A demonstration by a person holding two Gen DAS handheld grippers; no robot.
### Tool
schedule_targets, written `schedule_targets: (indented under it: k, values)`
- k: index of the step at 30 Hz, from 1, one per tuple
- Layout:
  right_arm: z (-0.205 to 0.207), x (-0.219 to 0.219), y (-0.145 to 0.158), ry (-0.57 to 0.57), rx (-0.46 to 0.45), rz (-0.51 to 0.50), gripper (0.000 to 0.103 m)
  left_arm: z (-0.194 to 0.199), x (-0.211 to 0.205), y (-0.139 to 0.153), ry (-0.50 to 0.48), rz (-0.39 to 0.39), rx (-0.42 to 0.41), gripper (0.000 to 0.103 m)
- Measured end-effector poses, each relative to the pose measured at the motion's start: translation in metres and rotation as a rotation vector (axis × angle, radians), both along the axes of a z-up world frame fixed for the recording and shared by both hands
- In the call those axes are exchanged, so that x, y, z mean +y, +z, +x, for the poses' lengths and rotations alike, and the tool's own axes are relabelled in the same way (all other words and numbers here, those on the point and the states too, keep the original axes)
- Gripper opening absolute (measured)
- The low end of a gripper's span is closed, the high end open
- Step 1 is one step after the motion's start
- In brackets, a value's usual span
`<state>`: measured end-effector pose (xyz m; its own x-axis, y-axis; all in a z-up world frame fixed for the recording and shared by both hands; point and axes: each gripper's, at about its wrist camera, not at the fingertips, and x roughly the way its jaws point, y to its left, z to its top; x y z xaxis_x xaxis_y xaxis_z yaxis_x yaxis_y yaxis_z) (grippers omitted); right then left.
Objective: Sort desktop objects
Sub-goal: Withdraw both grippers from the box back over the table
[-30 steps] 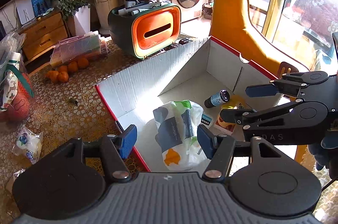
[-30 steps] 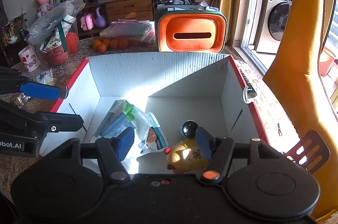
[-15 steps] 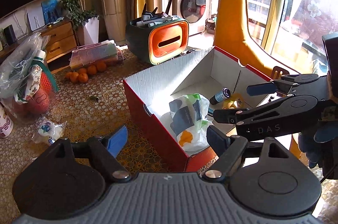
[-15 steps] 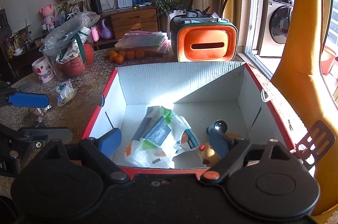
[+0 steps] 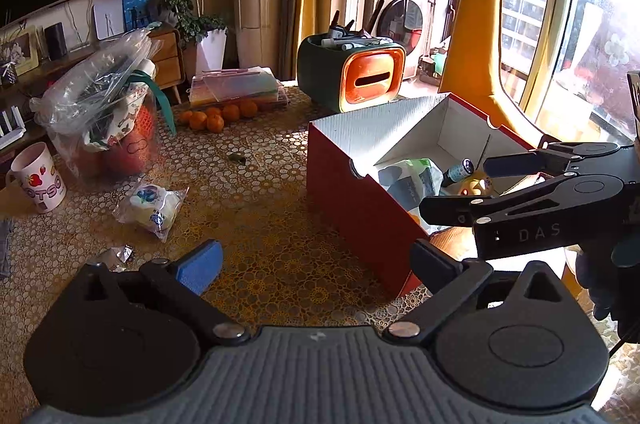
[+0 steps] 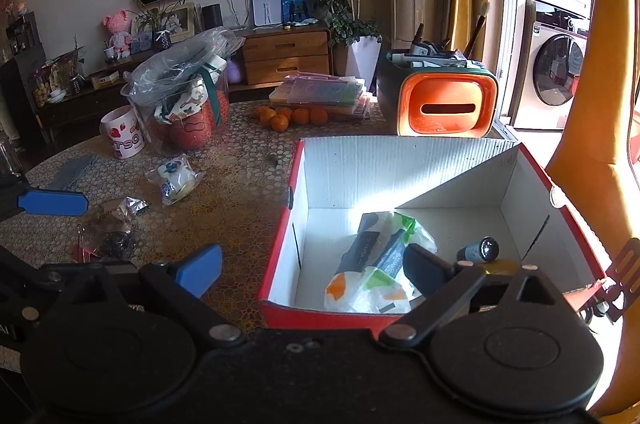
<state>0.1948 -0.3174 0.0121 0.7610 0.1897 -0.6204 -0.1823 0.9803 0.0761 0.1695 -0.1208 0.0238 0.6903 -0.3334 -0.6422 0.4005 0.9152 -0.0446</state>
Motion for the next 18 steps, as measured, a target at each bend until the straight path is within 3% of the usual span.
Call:
schedule_targets:
  k: [5, 18]
  values:
    - [0.001, 0.027, -0.002, 0.025, 0.003, -0.004, 0.098, -0.008, 0.033, -0.011, 0.035, -0.039, 0.032, 0.102]
    - [0.009, 0.091, -0.019, 0.090, 0.015, -0.014, 0.098, -0.021, 0.100, -0.035, 0.162, -0.027, 0.009, 0.102]
